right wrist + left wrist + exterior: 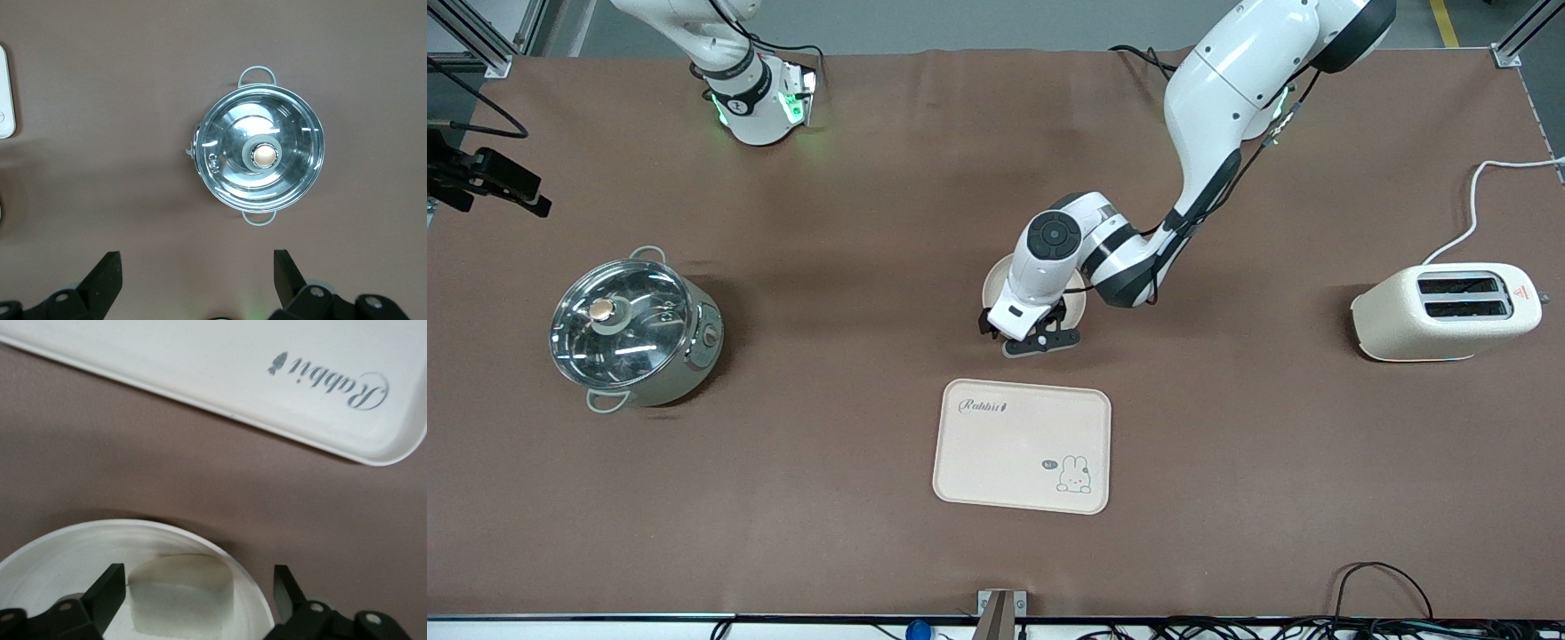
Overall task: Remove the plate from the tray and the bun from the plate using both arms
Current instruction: 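Carry the bun toward the toaster and lower it onto the table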
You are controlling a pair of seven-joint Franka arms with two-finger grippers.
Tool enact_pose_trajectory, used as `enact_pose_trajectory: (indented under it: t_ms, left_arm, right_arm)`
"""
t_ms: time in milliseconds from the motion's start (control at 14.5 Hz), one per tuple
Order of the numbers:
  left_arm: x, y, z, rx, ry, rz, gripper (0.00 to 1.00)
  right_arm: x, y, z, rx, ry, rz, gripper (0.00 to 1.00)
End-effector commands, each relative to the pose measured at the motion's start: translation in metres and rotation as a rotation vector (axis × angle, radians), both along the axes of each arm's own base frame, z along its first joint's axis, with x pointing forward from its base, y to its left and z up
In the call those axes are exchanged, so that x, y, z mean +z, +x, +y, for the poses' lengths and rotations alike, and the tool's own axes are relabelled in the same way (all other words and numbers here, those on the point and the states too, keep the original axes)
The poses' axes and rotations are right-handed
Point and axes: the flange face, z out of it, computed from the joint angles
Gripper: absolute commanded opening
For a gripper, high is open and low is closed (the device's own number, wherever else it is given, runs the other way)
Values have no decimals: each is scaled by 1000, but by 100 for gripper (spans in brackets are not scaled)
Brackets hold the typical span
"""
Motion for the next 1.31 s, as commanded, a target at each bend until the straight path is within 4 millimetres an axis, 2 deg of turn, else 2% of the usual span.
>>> enact_pose_trajectory:
  t_ms: [0,138,207,345,483,552,690,759,897,966,1034,1103,1172,1241]
  left_arm:
    - [-10,-9,6,3,-4,-14,68]
    - [-1,-4,9,10,-8,-24,39]
    - [4,-2,10,13,-9,-29,29]
    - [21,1,10,13,5,-37,21]
    - [51,4,14,9,45,-42,5]
    - [70,9,21,12,62,-52,2]
    - [103,24,49,-42,114,-52,2]
    - [121,38,72,-94,134,-58,2]
    - [149,76,137,-177,90,-26,2]
    - [155,95,175,-210,70,-18,2]
    - [156,112,214,-255,60,-20,2]
    - [154,124,244,-290,50,-22,2]
    - [144,133,271,-326,46,-12,2]
    - [122,142,299,-347,34,16,4]
  right_arm:
    - [-1,-2,2,8,-24,2,100]
    - [0,-4,2,7,-24,4,100]
    - [0,-4,0,6,-24,5,100]
    - [0,-4,0,7,-24,4,100]
    - [1,-3,0,8,-22,1,100]
    - [0,-3,3,12,-21,4,100]
    - [0,-4,5,14,-19,6,100]
    - [0,-3,5,15,-19,6,100]
    - [1,-4,11,26,-21,2,100]
    - [2,-4,11,24,-21,3,100]
    - [2,-4,10,23,-19,3,100]
    - [2,-4,10,23,-19,3,100]
    - [0,-4,10,23,-19,6,100]
    - [0,-4,12,25,-19,8,100]
